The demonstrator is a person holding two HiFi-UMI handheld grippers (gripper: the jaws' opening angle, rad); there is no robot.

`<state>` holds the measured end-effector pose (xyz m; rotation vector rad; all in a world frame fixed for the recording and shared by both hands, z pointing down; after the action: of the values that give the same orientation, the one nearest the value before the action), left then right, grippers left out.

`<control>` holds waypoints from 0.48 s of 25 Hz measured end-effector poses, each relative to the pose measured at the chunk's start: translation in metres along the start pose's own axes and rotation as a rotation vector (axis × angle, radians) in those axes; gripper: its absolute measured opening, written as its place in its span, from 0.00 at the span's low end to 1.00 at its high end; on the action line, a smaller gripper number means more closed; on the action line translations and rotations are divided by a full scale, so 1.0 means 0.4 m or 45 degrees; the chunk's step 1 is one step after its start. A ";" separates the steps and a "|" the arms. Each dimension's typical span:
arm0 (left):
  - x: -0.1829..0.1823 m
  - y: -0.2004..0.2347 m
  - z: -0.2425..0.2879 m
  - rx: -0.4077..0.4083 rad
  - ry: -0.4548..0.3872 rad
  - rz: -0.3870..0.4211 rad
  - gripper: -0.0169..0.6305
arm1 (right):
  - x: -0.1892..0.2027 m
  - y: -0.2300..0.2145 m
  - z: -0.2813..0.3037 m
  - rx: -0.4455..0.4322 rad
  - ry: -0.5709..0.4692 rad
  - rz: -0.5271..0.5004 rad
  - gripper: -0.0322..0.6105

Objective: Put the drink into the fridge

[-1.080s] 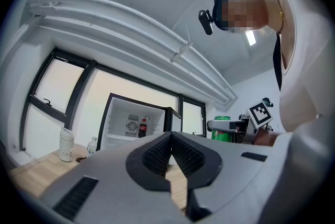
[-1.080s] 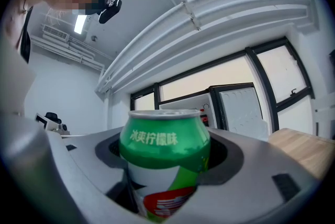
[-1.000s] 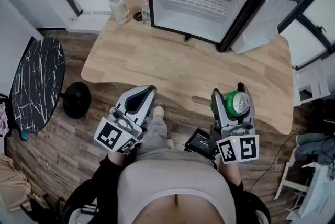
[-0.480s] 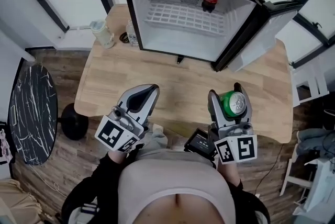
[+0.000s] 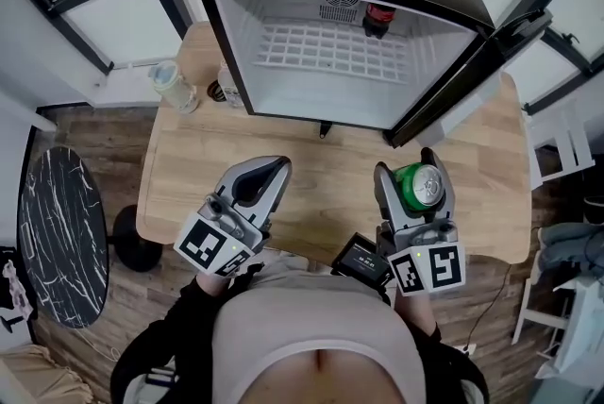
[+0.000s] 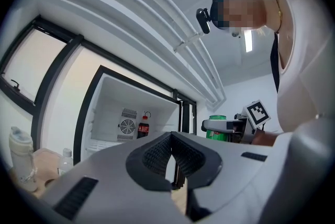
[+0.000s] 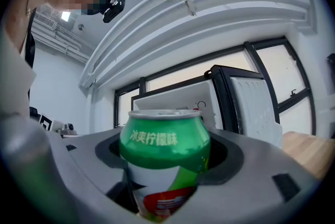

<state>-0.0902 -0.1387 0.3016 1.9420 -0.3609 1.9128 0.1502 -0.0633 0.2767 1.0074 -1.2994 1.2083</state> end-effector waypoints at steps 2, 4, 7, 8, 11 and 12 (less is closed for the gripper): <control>0.004 0.019 0.013 0.021 0.011 0.001 0.03 | 0.006 -0.005 0.018 0.006 0.002 0.001 0.61; 0.006 0.038 0.025 0.038 0.018 0.002 0.03 | 0.013 -0.014 0.035 0.020 0.004 0.004 0.61; 0.008 0.057 0.041 0.048 0.026 0.003 0.03 | 0.021 -0.028 0.051 0.036 0.012 0.007 0.61; 0.009 0.060 0.046 0.046 0.029 0.000 0.03 | 0.023 -0.032 0.053 0.033 0.015 0.010 0.61; 0.015 0.061 0.063 0.027 0.032 -0.015 0.03 | 0.026 -0.050 0.060 0.005 0.027 0.017 0.61; 0.016 0.060 0.070 0.018 0.029 -0.020 0.03 | 0.027 -0.058 0.066 -0.008 0.031 0.019 0.61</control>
<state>-0.0755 -0.1717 0.3103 1.9248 -0.3253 1.9309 0.1681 -0.0917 0.2915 0.9771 -1.2929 1.2238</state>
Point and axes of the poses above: the fingertips, and each gripper's own axes: z forward along the fingers, y to its left, x out of its underside, the point moved 7 cm from there along -z, backward along the fingers, and after that the axes turned 9 degrees about y, right-handed, at the moved point
